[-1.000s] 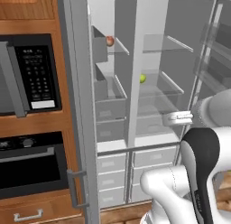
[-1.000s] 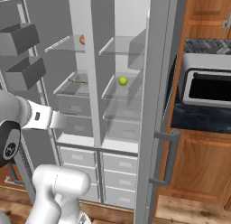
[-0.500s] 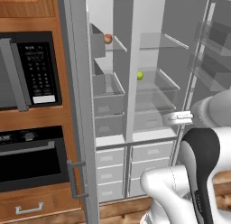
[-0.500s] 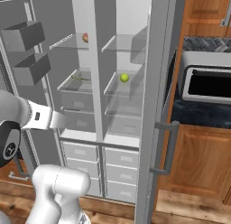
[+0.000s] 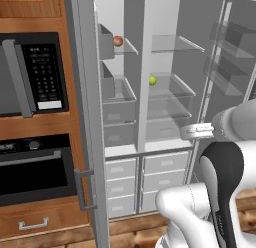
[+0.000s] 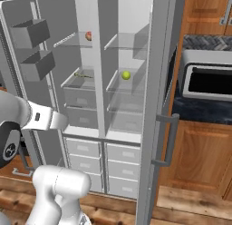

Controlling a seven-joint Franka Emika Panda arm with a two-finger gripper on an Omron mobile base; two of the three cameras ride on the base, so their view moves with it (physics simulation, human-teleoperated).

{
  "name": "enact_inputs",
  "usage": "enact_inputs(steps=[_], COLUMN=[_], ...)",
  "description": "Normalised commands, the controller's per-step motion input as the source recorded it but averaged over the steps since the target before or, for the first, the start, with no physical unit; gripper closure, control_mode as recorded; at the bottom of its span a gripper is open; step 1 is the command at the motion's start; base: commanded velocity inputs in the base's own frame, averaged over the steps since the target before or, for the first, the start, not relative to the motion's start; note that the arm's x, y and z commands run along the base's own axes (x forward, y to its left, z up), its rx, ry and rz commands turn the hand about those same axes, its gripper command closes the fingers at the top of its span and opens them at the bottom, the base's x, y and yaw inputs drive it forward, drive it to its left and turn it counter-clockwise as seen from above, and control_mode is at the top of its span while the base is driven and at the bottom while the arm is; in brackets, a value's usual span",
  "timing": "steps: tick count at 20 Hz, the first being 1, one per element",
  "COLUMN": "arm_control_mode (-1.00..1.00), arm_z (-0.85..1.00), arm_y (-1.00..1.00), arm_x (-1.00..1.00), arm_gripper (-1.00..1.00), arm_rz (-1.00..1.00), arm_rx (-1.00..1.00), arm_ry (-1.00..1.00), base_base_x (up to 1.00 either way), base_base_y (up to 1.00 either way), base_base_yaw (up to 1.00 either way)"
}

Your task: There's a fish in the fridge that needs to be moved to the freezer for freezing. Pick up the fish from the fridge, place it on any shelf in the freezer, and close the fridge and freezer doors when done.

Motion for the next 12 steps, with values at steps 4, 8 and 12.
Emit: enact_inputs(steps=[4, 8, 12], arm_control_mode=[1.00, 1.00, 1.00], arm_z=[0.00, 0.00, 0.00], arm_y=[0.00, 0.00, 0.00], arm_x=[0.00, 0.00, 0.00], arm_gripper=[-1.00, -1.00, -1.00], arm_rz=[0.00, 0.00, 0.00], arm_rx=[0.00, 0.00, 0.00], arm_ry=[0.00, 0.00, 0.00], base_base_x=[-0.30, -0.37, -0.09], base_base_y=[0.00, 0.00, 0.00], base_base_yaw=[0.00, 0.00, 0.00])
